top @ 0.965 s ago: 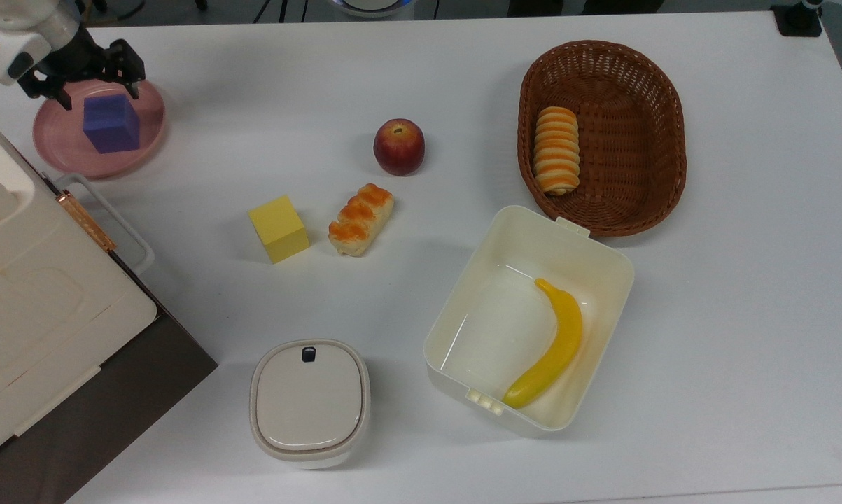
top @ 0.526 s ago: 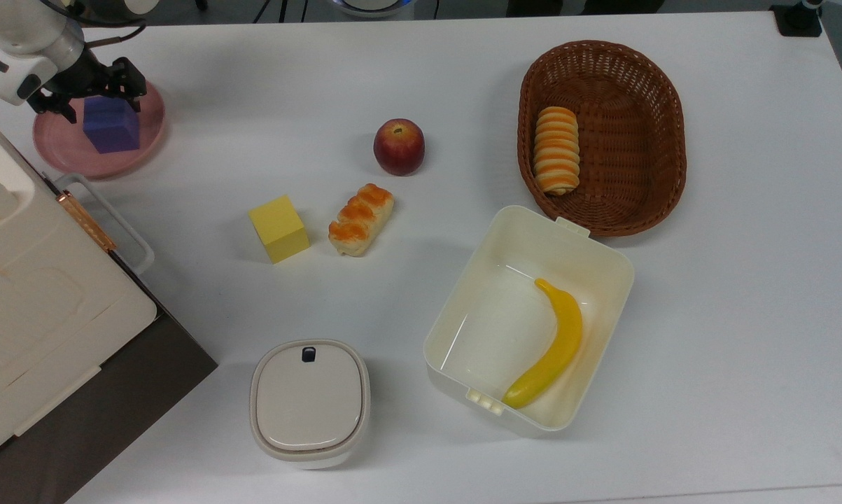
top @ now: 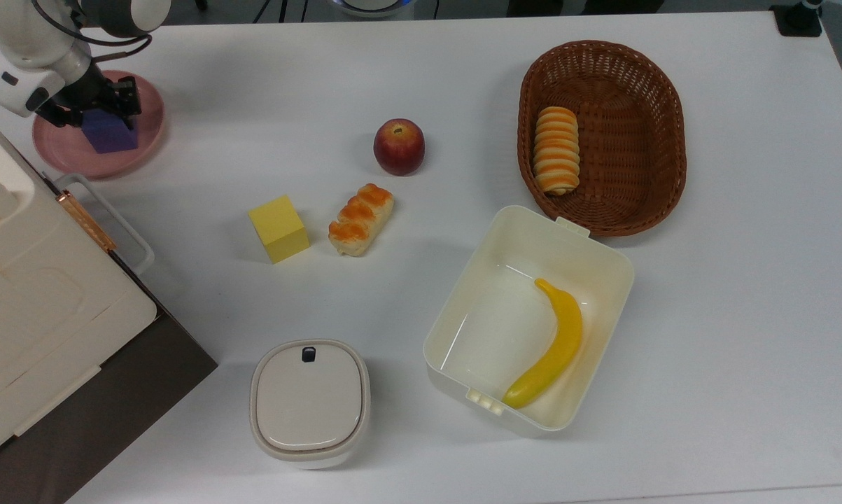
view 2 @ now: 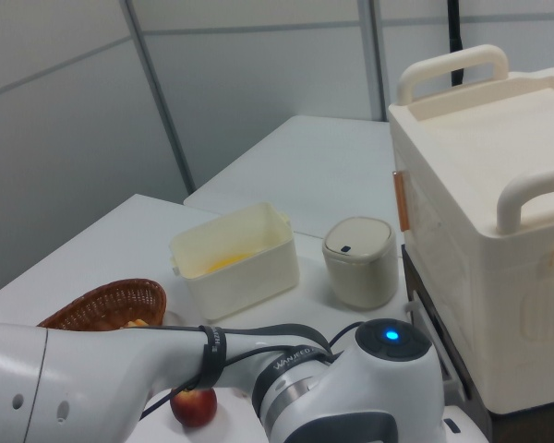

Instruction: Put the purple cube on the table

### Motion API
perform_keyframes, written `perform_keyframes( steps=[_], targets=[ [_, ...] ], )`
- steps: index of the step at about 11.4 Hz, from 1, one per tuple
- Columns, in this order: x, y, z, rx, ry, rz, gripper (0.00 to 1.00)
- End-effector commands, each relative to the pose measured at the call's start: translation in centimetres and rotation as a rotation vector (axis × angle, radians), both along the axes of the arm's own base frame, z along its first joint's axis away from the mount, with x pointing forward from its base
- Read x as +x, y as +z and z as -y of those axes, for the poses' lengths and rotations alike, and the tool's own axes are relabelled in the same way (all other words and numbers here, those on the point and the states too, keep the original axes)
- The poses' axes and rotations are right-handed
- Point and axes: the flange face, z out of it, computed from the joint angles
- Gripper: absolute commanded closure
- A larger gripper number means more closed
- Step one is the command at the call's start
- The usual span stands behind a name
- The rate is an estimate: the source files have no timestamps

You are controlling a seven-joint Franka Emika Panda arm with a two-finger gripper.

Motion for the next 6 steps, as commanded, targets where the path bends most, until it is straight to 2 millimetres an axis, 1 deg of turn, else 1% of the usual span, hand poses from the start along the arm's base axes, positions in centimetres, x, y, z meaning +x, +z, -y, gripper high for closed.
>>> perform_keyframes(
  steps=[1, 2, 3, 5, 6],
  targets=[
    [-0.4, 3.2, -0.8, -0.021, 0.013, 0.024, 0.58],
    [-0.2, 5.1, -1.7, -0.024, -0.013, 0.042, 0.58],
    [0.4, 6.4, -3.4, -0.024, -0.024, 0.047, 0.58],
    [2.5, 7.8, -7.8, -0.031, -0.064, 0.059, 0.57],
    [4.1, 7.8, -11.0, -0.036, -0.082, 0.064, 0.57]
  ],
)
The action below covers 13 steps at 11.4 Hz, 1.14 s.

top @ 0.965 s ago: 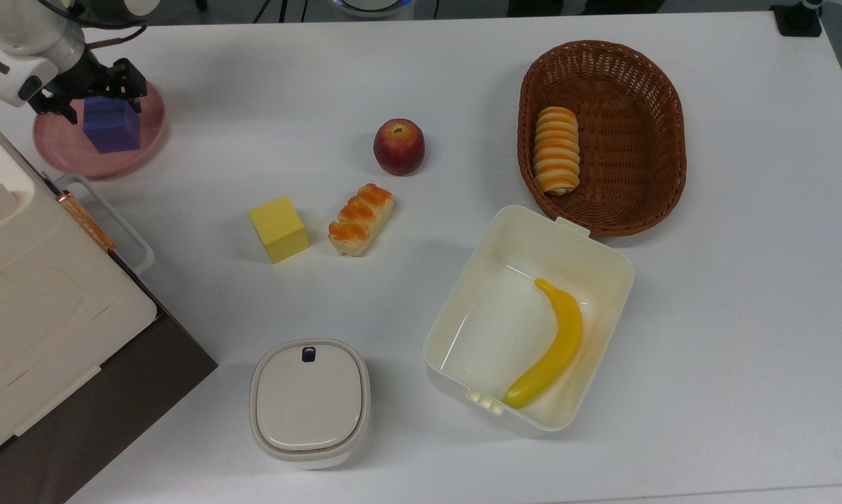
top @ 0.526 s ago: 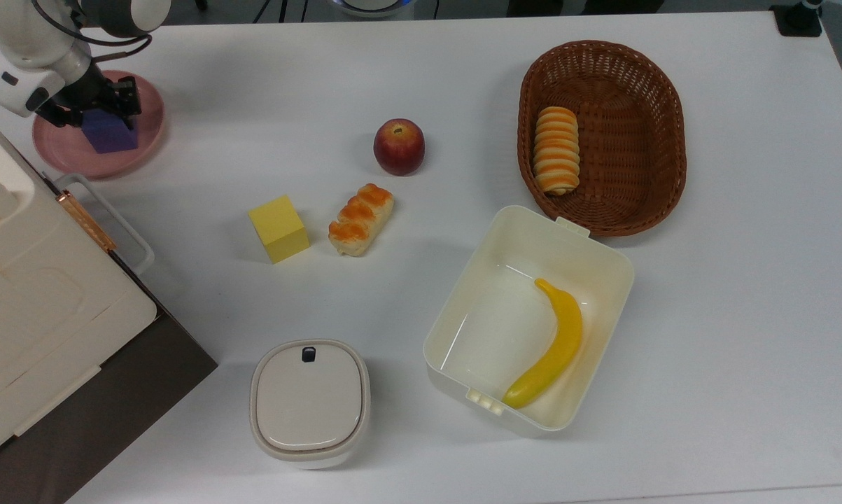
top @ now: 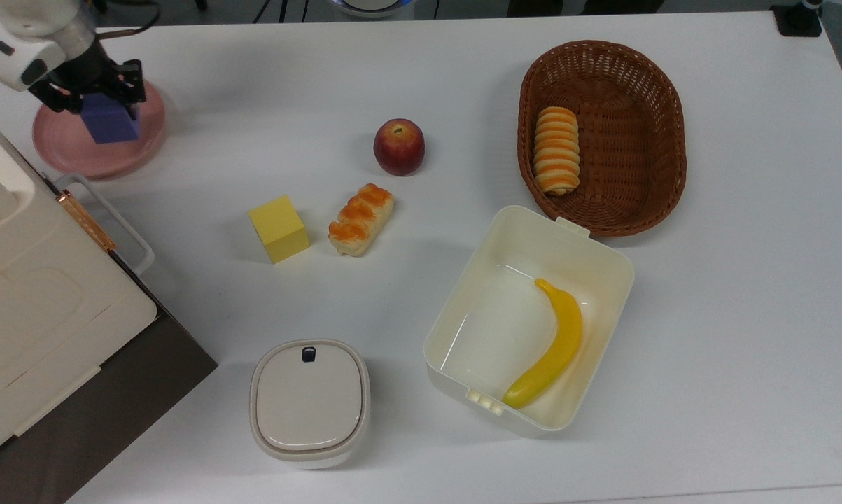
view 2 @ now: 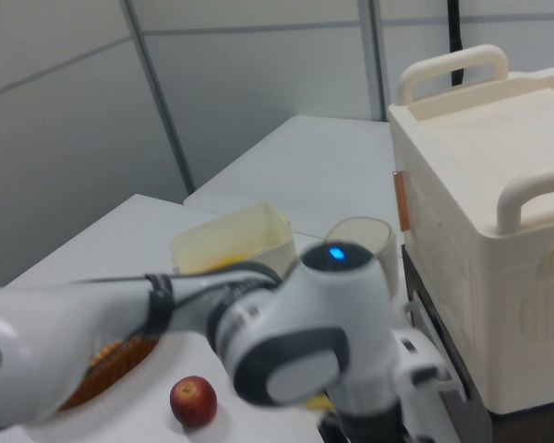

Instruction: Put the purple cube on the table

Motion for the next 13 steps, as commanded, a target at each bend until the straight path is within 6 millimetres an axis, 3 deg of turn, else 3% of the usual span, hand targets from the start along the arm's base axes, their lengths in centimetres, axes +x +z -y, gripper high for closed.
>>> perform_keyframes(
  steps=[1, 4, 5, 6, 7, 10, 13],
  targets=[
    [3.2, 1.1, -8.9, -0.011, -0.066, 0.007, 0.55],
    [6.0, 0.8, -17.7, -0.017, -0.08, 0.018, 0.42],
    [6.3, 0.6, -19.8, -0.018, -0.081, 0.007, 0.34],
    [6.3, 0.4, -21.8, -0.018, -0.063, -0.019, 0.22],
    [6.3, 0.3, -23.4, -0.019, -0.059, -0.038, 0.0],
    [7.5, 2.5, -28.1, -0.034, -0.123, -0.008, 0.0],
    [8.0, 6.2, -32.0, -0.043, -0.142, 0.006, 0.0]
  ],
)
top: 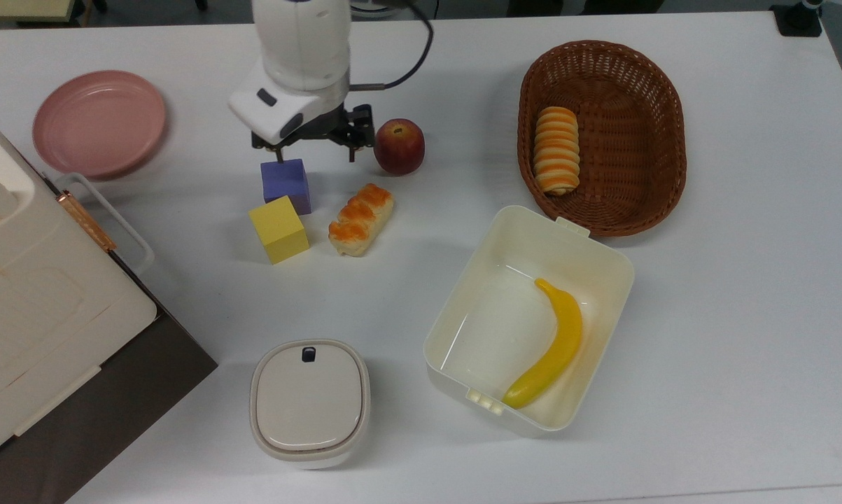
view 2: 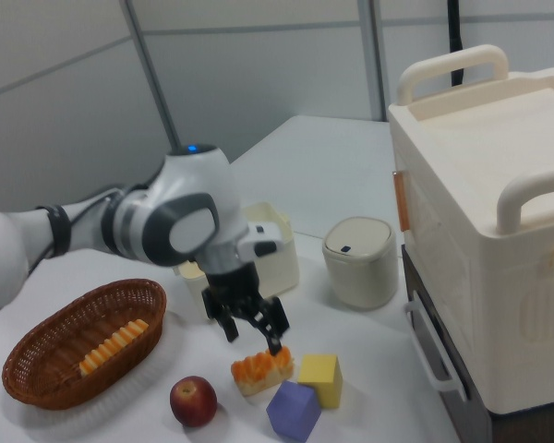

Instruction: Put the purple cube on the table

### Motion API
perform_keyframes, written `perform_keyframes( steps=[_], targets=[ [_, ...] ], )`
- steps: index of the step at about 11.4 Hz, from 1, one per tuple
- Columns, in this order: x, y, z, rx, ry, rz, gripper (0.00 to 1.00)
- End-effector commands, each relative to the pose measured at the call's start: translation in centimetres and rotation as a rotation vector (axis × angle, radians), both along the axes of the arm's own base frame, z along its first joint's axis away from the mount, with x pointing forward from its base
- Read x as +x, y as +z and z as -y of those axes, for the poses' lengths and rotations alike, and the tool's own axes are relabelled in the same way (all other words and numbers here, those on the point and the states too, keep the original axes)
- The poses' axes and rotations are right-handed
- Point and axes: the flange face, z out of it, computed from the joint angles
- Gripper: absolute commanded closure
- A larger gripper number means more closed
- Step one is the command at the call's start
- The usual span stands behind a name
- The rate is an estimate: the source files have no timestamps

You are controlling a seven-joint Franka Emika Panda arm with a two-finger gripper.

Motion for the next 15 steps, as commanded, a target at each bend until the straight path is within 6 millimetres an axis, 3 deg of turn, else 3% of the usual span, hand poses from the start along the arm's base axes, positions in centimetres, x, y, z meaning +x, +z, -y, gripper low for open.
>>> perform_keyframes(
  steps=[1, 3, 5, 7, 9, 15],
  targets=[
    [0.0, 5.2, -3.6, -0.015, -0.042, 0.013, 0.0],
    [-1.0, 9.5, -4.3, -0.014, -0.094, 0.055, 0.0],
    [-2.1, 12.1, -4.7, -0.008, -0.149, 0.104, 0.0],
    [-4.0, 16.1, -3.8, 0.028, -0.182, 0.165, 0.0],
    [-5.9, 18.3, -1.9, 0.08, -0.233, 0.147, 0.0],
    [-6.2, 18.1, -2.3, 0.101, -0.219, 0.121, 0.0]
  ],
)
